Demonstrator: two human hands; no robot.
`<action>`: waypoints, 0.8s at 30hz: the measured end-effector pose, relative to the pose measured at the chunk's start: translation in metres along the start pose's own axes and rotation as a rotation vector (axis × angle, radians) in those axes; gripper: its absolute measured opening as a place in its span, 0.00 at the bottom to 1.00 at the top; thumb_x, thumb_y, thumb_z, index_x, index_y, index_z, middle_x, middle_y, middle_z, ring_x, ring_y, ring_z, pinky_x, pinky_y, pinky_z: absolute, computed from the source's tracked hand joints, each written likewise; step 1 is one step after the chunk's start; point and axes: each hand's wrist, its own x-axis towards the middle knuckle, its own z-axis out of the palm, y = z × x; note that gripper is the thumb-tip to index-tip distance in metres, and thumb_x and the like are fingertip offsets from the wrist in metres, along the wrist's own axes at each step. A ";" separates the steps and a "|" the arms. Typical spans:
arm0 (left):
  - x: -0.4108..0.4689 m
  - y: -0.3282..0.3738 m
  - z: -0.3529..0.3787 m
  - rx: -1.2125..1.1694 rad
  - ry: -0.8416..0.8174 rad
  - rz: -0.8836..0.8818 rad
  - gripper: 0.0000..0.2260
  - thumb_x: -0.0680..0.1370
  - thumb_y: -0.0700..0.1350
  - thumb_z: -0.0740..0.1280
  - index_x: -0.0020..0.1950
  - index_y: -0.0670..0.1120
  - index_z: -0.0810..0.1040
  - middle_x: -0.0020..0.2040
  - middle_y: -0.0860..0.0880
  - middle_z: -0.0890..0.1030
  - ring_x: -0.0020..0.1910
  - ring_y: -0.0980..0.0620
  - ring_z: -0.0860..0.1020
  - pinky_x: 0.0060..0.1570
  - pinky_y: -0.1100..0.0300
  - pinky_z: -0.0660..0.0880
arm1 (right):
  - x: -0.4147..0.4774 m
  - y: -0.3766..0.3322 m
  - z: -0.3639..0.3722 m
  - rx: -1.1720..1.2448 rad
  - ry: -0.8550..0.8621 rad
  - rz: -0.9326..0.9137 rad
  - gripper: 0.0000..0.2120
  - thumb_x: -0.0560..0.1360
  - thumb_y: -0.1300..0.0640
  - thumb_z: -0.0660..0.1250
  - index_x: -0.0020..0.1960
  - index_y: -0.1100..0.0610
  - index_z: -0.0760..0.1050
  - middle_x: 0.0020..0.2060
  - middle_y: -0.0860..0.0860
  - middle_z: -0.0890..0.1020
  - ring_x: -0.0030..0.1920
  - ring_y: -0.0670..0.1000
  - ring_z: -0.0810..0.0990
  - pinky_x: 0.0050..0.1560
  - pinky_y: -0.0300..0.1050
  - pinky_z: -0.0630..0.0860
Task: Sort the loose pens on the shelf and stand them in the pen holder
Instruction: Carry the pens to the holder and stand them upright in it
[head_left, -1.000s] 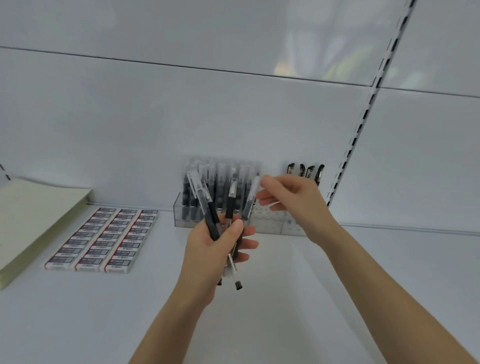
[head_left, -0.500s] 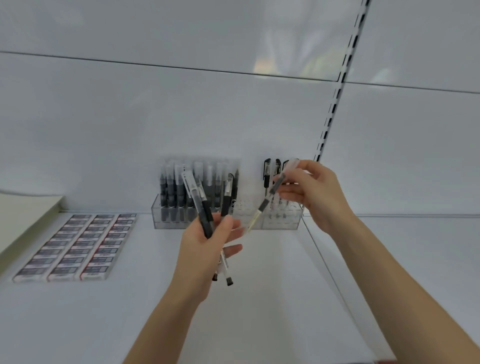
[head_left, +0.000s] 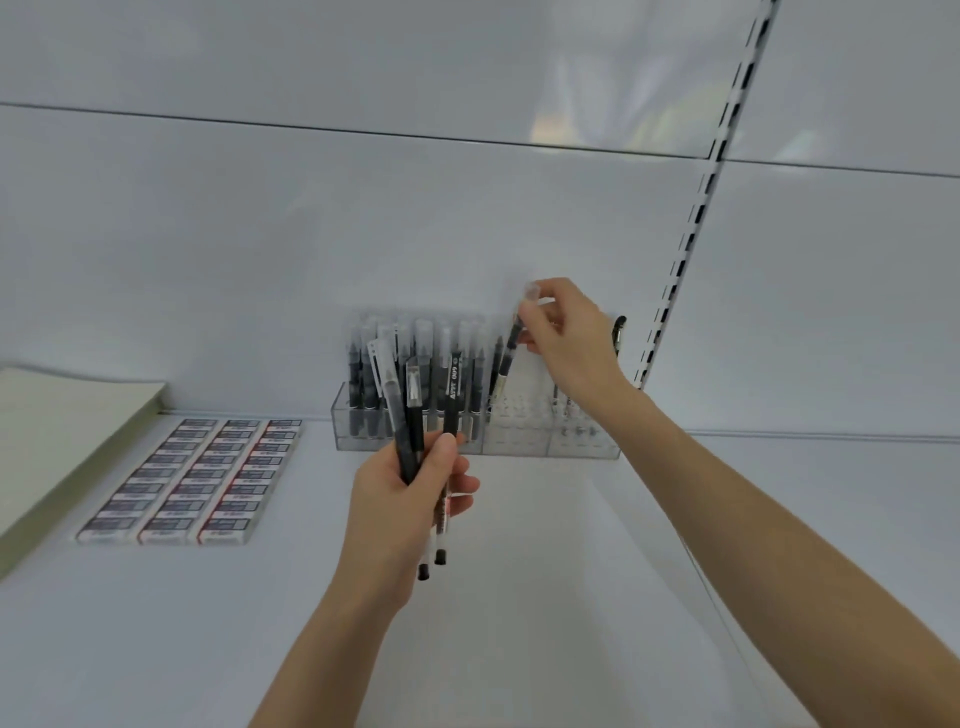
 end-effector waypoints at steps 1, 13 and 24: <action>0.000 0.000 -0.001 -0.003 -0.002 0.000 0.05 0.77 0.40 0.64 0.46 0.41 0.78 0.33 0.48 0.80 0.30 0.56 0.81 0.34 0.63 0.80 | 0.001 0.004 0.004 -0.040 -0.040 0.005 0.07 0.79 0.57 0.59 0.54 0.58 0.71 0.45 0.57 0.80 0.47 0.58 0.80 0.53 0.57 0.77; -0.003 0.005 0.003 -0.018 -0.086 0.010 0.02 0.76 0.40 0.64 0.46 0.41 0.76 0.32 0.48 0.83 0.26 0.56 0.78 0.24 0.65 0.73 | -0.036 0.005 -0.006 0.005 -0.058 0.112 0.10 0.75 0.50 0.64 0.44 0.57 0.78 0.38 0.52 0.84 0.40 0.50 0.84 0.47 0.44 0.79; -0.002 0.002 0.033 0.054 -0.256 -0.031 0.05 0.77 0.41 0.64 0.51 0.43 0.71 0.36 0.45 0.83 0.29 0.50 0.82 0.23 0.62 0.75 | -0.062 0.003 -0.056 0.531 -0.047 0.385 0.04 0.74 0.62 0.67 0.46 0.57 0.73 0.29 0.49 0.83 0.29 0.48 0.82 0.32 0.37 0.79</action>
